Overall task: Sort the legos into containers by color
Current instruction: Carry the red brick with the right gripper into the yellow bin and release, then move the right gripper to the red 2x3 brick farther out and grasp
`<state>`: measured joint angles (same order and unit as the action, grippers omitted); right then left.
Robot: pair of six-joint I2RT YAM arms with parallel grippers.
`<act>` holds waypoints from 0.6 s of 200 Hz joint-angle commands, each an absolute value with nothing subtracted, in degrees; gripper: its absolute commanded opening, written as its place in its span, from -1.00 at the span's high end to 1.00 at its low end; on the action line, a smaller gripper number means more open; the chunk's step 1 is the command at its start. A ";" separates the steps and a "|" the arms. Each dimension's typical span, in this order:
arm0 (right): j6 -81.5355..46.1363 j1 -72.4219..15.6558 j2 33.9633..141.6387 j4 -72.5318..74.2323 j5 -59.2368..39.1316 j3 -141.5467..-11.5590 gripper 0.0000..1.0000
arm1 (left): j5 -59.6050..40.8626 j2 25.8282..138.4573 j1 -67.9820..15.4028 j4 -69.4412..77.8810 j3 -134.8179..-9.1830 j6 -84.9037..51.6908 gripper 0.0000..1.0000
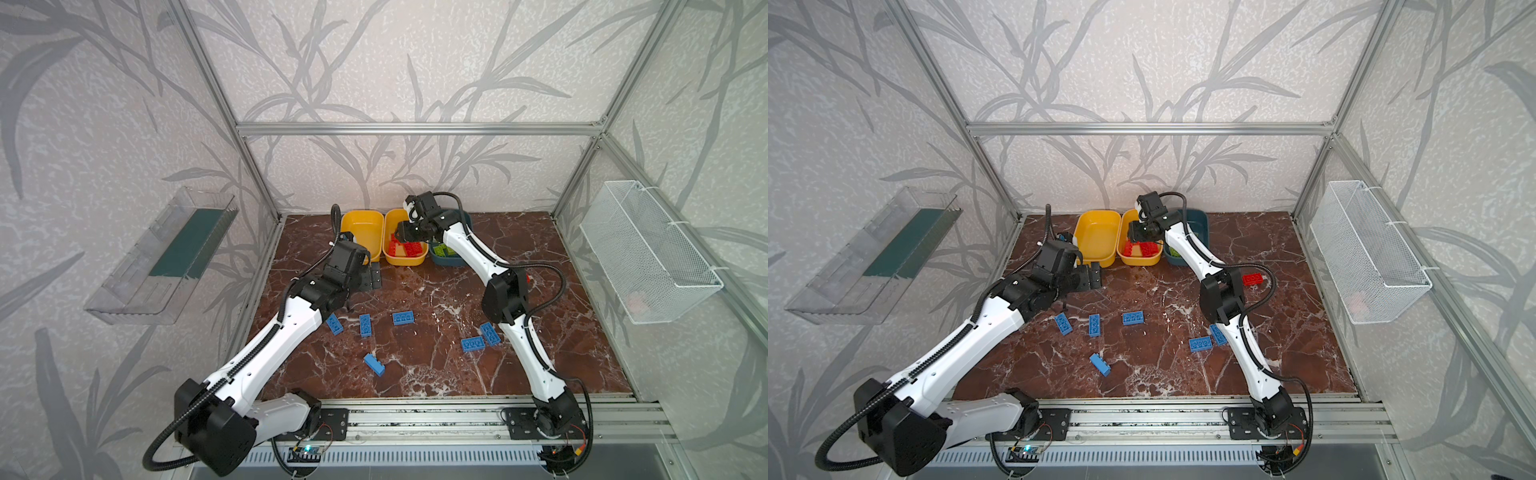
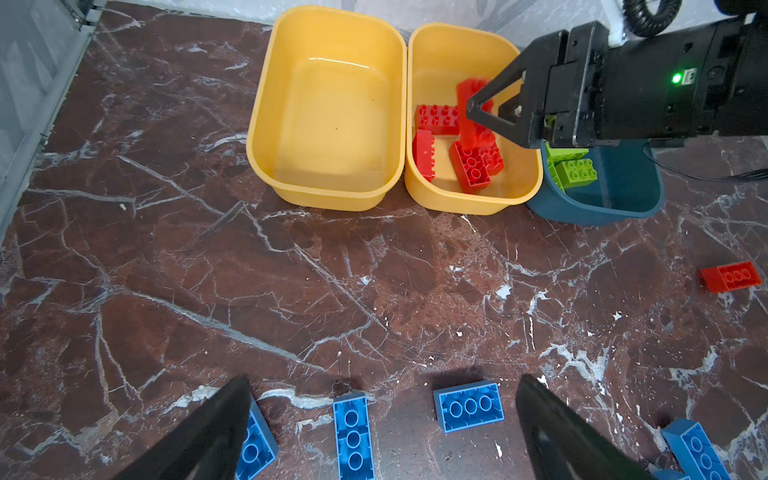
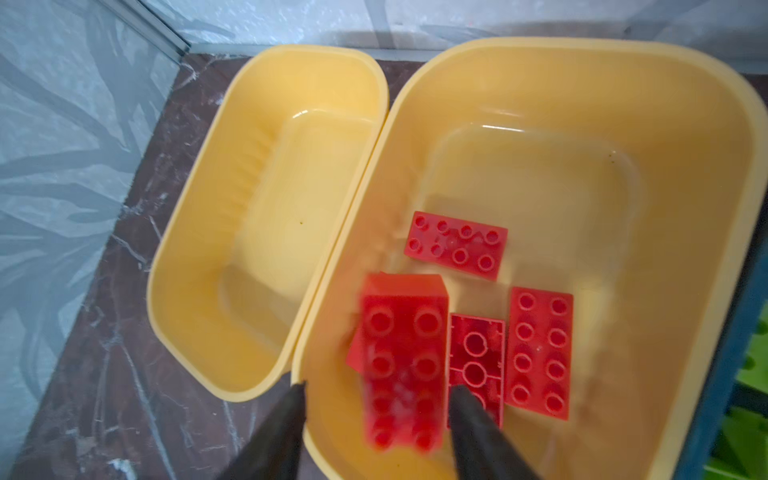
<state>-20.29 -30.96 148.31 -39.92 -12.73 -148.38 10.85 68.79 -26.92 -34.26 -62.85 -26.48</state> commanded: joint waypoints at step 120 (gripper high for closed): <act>-20.16 -19.02 115.24 -49.96 0.04 -114.34 -0.65 | -2.84 81.96 -28.24 -27.49 -72.74 -24.97 -0.98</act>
<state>-18.09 -23.83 124.68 -49.30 -4.25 -127.59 1.80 79.22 -26.94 -30.68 -69.69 -25.52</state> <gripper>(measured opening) 0.818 0.992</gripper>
